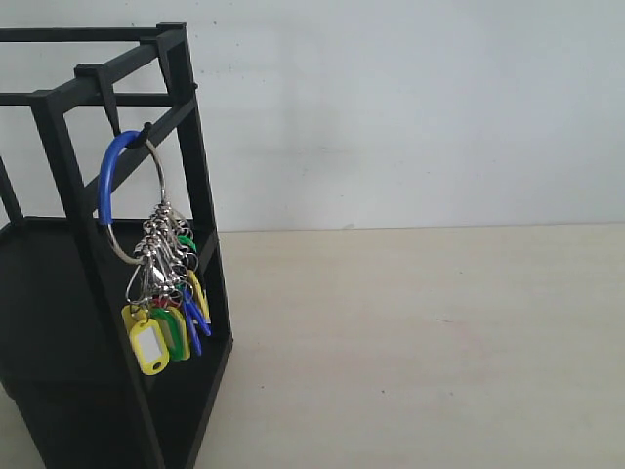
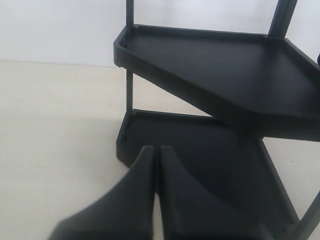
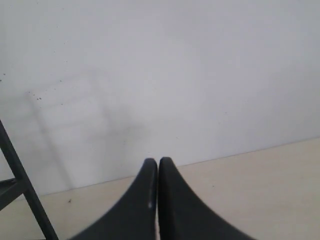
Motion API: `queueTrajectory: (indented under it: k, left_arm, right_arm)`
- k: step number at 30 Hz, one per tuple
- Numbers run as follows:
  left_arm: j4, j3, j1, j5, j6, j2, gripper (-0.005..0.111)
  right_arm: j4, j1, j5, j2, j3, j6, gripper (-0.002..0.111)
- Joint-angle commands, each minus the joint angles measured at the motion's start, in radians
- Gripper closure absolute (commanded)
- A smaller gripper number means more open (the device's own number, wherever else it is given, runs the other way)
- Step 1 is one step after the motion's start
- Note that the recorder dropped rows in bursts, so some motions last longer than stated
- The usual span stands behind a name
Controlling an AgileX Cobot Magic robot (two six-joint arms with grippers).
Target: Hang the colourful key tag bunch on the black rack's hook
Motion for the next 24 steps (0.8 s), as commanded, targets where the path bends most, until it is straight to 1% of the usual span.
queueTrajectory:
  k: [1,6,8,11,13,15,16,18,24]
  left_arm:
    - [0.005,0.003,-0.001,-0.008,0.003,-0.002,0.102]
    - [0.005,0.003,-0.001,-0.008,0.003,-0.002,0.102]
    - [0.005,0.003,-0.001,-0.008,0.003,-0.002,0.102]
    - [0.005,0.003,-0.001,-0.008,0.003,-0.002,0.102]
    - [0.005,0.003,-0.001,-0.008,0.003,-0.002,0.102]
    - [0.005,0.003,-0.001,-0.008,0.003,-0.002,0.102]
    - [0.005,0.003,-0.001,-0.008,0.003,-0.002,0.102]
    - [0.005,0.003,-0.001,-0.008,0.003,-0.002,0.102]
    - [0.005,0.003,-0.001,-0.008,0.003,-0.002,0.102]
  right_arm:
    - [-0.014,-0.003,0.069,-0.004,0.004,-0.025,0.108]
    - [-0.014,-0.003,0.179,-0.004,0.004,-0.022,0.108]
    - [-0.067,0.0,0.233,-0.004,0.004,0.017,0.108]
    - [-0.33,0.0,0.32,-0.004,0.004,0.237,0.108]
    - [-0.575,0.0,0.36,-0.004,0.004,0.421,0.108]
    - [-0.77,0.0,0.391,-0.004,0.004,0.567,0.108]
    - [-0.846,0.0,0.411,-0.004,0.004,0.631,0.108]
    - [-0.942,0.0,0.475,-0.004,0.004,0.698,0.108]
    - [-0.941,0.0,0.489,-0.004,0.004,0.7,0.108]
